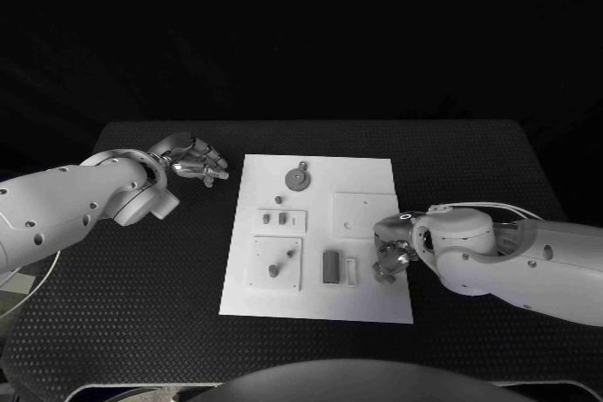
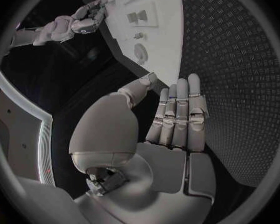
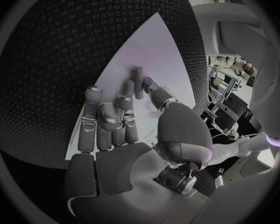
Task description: Assemble the parts on the task board
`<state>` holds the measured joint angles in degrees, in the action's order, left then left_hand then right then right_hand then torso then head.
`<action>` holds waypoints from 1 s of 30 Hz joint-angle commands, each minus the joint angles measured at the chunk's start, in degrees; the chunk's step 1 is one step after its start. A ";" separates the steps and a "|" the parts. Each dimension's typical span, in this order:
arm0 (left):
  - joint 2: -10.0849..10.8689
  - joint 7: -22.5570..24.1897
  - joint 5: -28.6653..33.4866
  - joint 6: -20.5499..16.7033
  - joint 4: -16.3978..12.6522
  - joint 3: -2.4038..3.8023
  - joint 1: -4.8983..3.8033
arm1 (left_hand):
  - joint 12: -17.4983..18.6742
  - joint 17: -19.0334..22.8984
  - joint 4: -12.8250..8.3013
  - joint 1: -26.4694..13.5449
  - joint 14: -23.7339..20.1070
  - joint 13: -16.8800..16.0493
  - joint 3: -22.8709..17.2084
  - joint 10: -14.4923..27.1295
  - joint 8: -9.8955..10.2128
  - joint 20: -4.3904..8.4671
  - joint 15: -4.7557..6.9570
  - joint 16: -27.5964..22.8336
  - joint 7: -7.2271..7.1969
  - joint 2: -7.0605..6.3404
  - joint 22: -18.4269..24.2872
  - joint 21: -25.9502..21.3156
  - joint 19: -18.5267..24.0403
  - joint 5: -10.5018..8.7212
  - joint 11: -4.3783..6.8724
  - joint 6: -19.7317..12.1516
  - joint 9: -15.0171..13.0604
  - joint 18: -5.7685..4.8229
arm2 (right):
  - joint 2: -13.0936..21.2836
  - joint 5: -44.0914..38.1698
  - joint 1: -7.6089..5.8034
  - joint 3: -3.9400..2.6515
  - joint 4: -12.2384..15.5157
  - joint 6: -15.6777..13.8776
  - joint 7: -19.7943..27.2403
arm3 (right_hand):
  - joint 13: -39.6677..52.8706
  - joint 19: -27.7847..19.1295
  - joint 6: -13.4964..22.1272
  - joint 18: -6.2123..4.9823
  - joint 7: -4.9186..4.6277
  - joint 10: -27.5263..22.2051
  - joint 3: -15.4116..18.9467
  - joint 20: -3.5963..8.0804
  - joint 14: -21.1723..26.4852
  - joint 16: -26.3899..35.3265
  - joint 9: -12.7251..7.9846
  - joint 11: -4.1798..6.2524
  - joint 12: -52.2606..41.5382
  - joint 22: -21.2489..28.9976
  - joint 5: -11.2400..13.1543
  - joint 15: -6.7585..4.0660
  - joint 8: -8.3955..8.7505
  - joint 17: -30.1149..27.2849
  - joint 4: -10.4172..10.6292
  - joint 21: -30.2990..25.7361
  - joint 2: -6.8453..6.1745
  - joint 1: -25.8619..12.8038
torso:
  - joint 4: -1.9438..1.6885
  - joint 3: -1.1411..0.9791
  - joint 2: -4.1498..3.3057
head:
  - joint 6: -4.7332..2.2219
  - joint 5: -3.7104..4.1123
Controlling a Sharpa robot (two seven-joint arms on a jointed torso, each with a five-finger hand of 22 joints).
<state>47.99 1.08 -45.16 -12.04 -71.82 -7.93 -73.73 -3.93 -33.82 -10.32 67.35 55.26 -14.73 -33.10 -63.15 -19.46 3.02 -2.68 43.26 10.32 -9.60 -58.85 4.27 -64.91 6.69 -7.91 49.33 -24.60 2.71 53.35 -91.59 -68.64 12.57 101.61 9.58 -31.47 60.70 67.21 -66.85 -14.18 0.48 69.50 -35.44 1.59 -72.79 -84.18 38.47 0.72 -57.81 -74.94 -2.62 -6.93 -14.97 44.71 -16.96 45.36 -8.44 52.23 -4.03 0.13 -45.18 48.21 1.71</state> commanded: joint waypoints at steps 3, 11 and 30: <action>-0.09 0.18 -0.18 0.61 -0.17 0.01 -0.07 | -0.03 -0.09 0.39 0.15 0.29 0.05 0.02 -0.06 -0.39 0.08 0.11 -0.24 -0.15 0.36 -0.07 -0.21 -0.42 0.24 -0.35 -0.36 0.06 0.79 | 0.26 3.60 0.53 0.50 -1.64 -0.43 -1.89 | -0.18 -0.48 8.54 -0.81 -6.05 0.51 -1.97 -0.21 0.02 0.25 -0.85 0.15 -0.52 -1.09 -0.18 0.07 3.89 0.02 0.12 -0.13 7.44 7.77 | 0.01 -0.03 -0.01 | -0.10 0.01; -0.08 -0.07 -0.41 0.79 -0.20 0.00 -0.07 | -0.03 -0.12 0.38 0.17 0.29 0.06 0.02 -0.05 -0.39 0.08 0.11 -0.25 -0.16 0.35 -0.07 -0.21 -0.42 0.25 -0.35 -0.36 0.06 0.79 | 0.88 14.79 0.51 0.47 -2.16 -5.20 -0.92 | -0.26 -0.18 7.09 -0.82 -5.66 1.20 -2.30 -0.37 -0.37 0.04 -0.76 0.51 -0.93 -1.15 -0.17 -0.20 3.09 0.04 0.10 0.27 7.15 7.81 | -0.01 -0.03 0.00 | -0.12 -0.05; -0.11 -0.24 -0.60 0.78 -0.15 -0.02 -0.07 | -0.03 -0.18 0.36 0.23 0.30 0.07 0.02 -0.06 -0.41 0.08 0.11 -0.30 -0.16 0.32 -0.09 -0.21 -0.41 0.26 -0.35 -0.35 0.07 0.79 | 1.33 42.81 -1.13 0.35 -2.11 -19.26 0.61 | -0.29 0.12 6.16 -0.82 -5.25 1.52 -2.29 -0.19 -0.57 -0.22 -0.68 0.92 -1.21 -1.11 -0.17 -0.58 2.51 0.13 0.09 0.55 6.83 7.66 | 0.03 0.00 -0.02 | -0.04 0.04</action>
<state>47.95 0.73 -45.51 -11.91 -71.84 -7.97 -73.73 -3.93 -33.94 -10.32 67.35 55.26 -14.74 -33.10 -63.15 -19.69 3.02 -2.68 43.26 10.32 -9.60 -58.84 4.27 -64.91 6.69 -7.91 49.33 -24.61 2.71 54.77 -56.26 -69.82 12.84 99.29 -6.05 -31.13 60.48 66.94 -60.63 -14.26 -4.29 70.74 -37.42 1.31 -73.06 -84.19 37.41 1.54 -58.80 -74.93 -2.60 -7.23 -12.18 44.77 -16.92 45.60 -3.55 57.75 -4.03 0.12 -45.18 48.12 1.71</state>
